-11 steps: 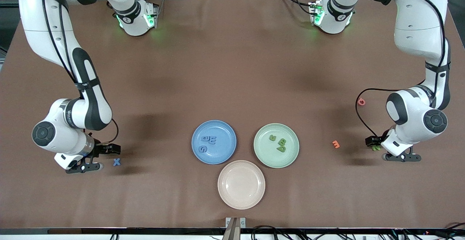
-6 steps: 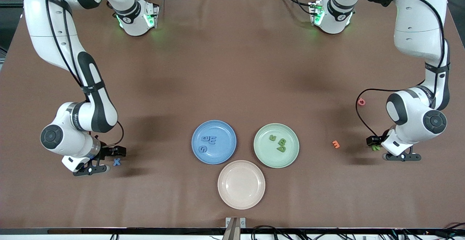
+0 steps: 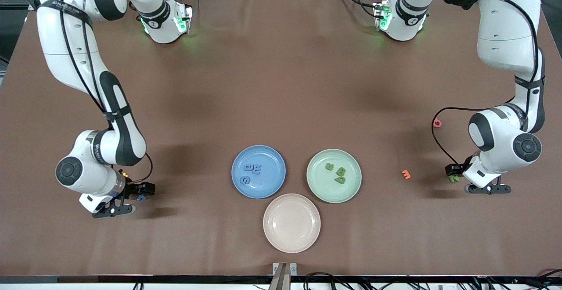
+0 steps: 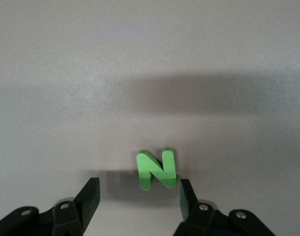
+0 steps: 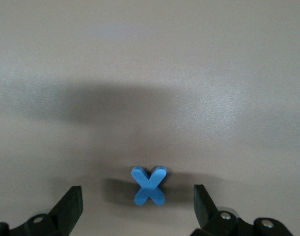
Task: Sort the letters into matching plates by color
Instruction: 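Grasp the blue X with the right gripper while the left gripper grasps green N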
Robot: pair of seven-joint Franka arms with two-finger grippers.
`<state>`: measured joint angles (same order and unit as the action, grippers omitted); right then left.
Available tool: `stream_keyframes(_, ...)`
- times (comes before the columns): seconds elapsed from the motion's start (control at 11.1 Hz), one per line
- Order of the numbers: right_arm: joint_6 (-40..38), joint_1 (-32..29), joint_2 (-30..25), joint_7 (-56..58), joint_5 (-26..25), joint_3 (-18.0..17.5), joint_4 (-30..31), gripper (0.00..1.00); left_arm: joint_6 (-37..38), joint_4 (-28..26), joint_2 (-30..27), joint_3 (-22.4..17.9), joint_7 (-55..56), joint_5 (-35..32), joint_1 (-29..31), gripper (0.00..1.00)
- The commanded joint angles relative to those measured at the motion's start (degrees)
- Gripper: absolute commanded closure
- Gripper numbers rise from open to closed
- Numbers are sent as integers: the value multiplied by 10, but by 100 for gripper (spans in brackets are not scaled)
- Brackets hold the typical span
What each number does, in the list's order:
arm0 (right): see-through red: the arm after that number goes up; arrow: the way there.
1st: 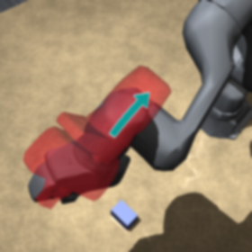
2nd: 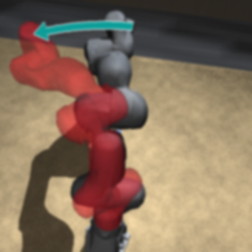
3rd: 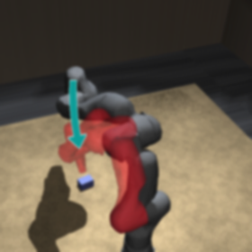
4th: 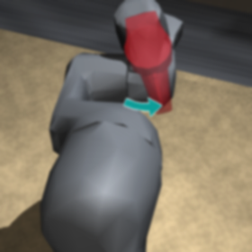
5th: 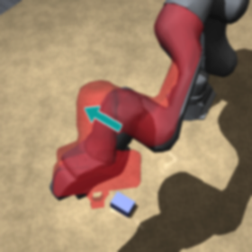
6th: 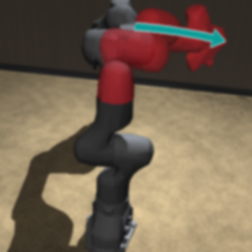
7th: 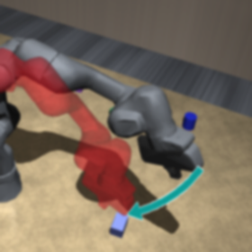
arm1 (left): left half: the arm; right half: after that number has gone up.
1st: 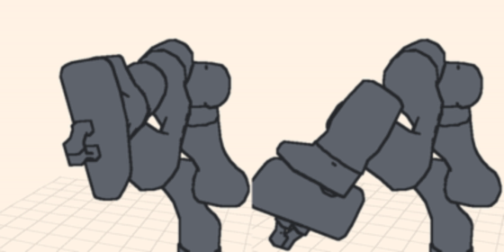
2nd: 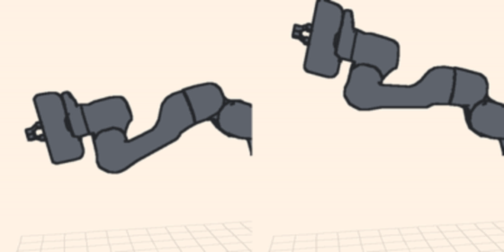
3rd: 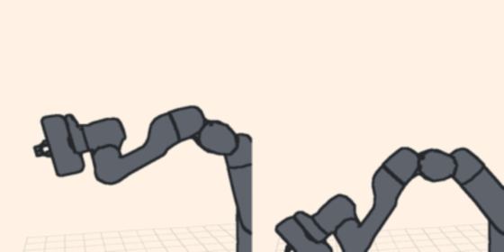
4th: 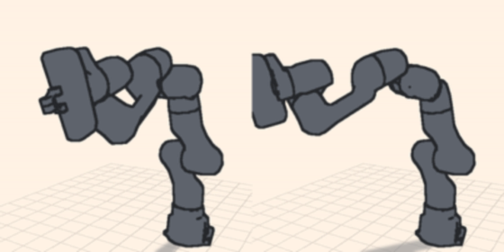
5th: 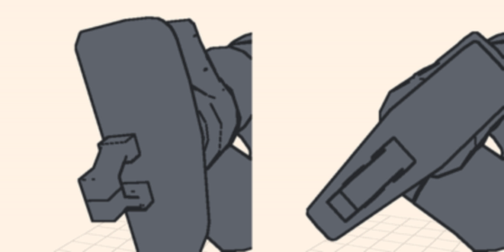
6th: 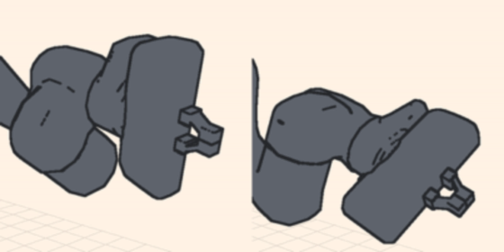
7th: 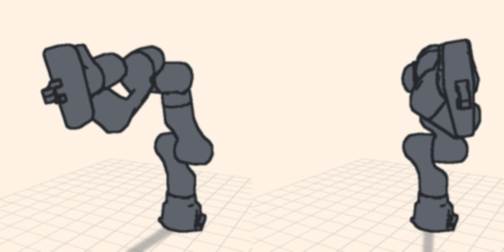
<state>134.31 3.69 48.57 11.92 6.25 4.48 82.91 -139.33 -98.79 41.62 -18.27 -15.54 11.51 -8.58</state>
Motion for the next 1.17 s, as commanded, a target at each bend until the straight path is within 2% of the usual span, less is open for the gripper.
stream_keyframes(0.0, 6, -6, 14, -7, -9, -6, -19, 0, -1, 12, 9, -6, 0, 14, -4, 28)
stream_keyframes(0.18, 24, -7, 21, -8, -8, -6, -17, 0, -1, 14, 9, -5, 4, 13, -5, 34)
stream_keyframes(0.63, 34, -6, 21, -8, -11, -6, -12, 0, -1, 26, 19, -3, 5, 9, -6, 37)
stream_keyframes(0.9, 67, -7, 14, -7, -11, -6, 20, 0, -1, 28, 22, -2, 6, 10, -8, 46)
stream_keyframes(0.99, 68, -7, 14, -4, -12, -6, 22, 8, -1, 31, 23, 0, 6, 9, -8, 53)
stream_keyframes(1.08, 68, -7, 14, -2, -14, -6, 22, 21, -1, 31, 25, 0, 5, 8, -9, 66)
